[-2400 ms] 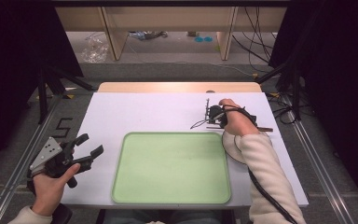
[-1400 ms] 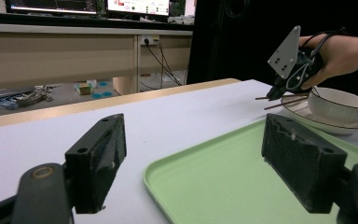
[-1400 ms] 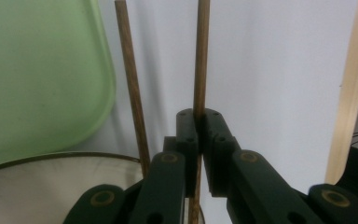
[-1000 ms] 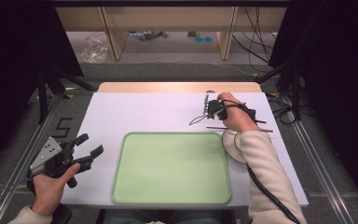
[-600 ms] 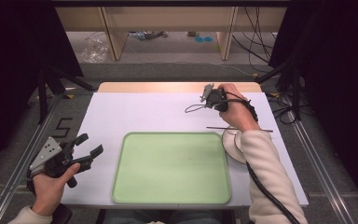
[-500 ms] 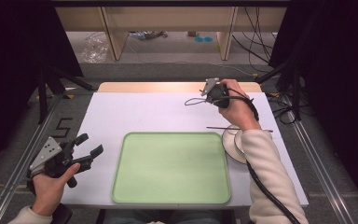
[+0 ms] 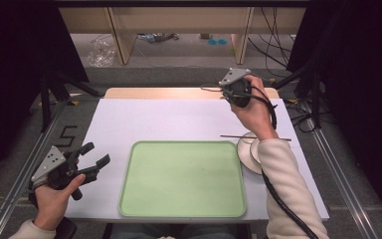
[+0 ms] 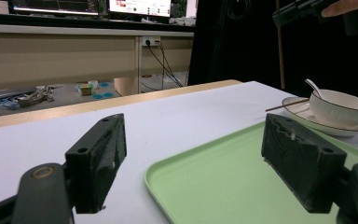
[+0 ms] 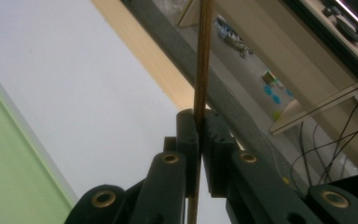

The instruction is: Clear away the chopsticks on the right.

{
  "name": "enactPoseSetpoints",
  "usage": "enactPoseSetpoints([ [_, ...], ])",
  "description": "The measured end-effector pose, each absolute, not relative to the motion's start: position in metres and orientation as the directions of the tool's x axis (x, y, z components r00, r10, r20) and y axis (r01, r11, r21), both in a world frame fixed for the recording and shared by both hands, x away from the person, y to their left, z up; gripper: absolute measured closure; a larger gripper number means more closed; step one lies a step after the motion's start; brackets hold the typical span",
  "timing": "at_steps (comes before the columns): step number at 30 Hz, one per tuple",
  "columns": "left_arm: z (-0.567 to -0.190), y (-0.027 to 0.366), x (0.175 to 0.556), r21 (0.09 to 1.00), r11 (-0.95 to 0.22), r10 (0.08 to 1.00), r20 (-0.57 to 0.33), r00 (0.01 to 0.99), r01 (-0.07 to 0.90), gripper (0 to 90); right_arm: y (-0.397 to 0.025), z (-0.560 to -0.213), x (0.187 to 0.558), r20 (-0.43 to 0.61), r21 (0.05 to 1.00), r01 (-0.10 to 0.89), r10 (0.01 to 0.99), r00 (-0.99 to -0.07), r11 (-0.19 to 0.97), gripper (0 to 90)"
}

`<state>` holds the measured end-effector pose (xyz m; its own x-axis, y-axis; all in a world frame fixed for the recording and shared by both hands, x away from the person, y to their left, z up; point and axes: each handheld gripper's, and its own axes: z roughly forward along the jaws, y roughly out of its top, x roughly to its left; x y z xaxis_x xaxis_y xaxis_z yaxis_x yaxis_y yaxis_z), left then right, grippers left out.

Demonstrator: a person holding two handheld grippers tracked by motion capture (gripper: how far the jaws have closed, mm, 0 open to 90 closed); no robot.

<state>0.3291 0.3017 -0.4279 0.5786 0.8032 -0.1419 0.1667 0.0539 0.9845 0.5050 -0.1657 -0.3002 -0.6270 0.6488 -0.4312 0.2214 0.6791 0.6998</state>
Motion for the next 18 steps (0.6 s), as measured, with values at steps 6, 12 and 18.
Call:
enactPoseSetpoints([
  [6, -0.428, 0.302, 0.329, 0.985, 0.053, 0.803, -0.141, 0.579, 0.166, 21.9, -0.17, -0.292, 0.499, -0.305, 0.78, 0.278, 0.729, -0.613, 0.561, 87.5],
  [12, -0.428, 0.301, 0.329, 0.985, 0.054, 0.803, -0.142, 0.579, 0.165, 21.9, -0.172, -0.285, 0.495, -0.175, 0.825, 0.354, 0.794, -0.582, 0.441, 87.4],
  [18, -0.428, 0.301, 0.329, 0.985, 0.054, 0.802, -0.142, 0.58, 0.165, 21.9, -0.171, -0.28, 0.489, -0.069, 0.828, 0.429, 0.826, -0.56, 0.361, 87.5],
])
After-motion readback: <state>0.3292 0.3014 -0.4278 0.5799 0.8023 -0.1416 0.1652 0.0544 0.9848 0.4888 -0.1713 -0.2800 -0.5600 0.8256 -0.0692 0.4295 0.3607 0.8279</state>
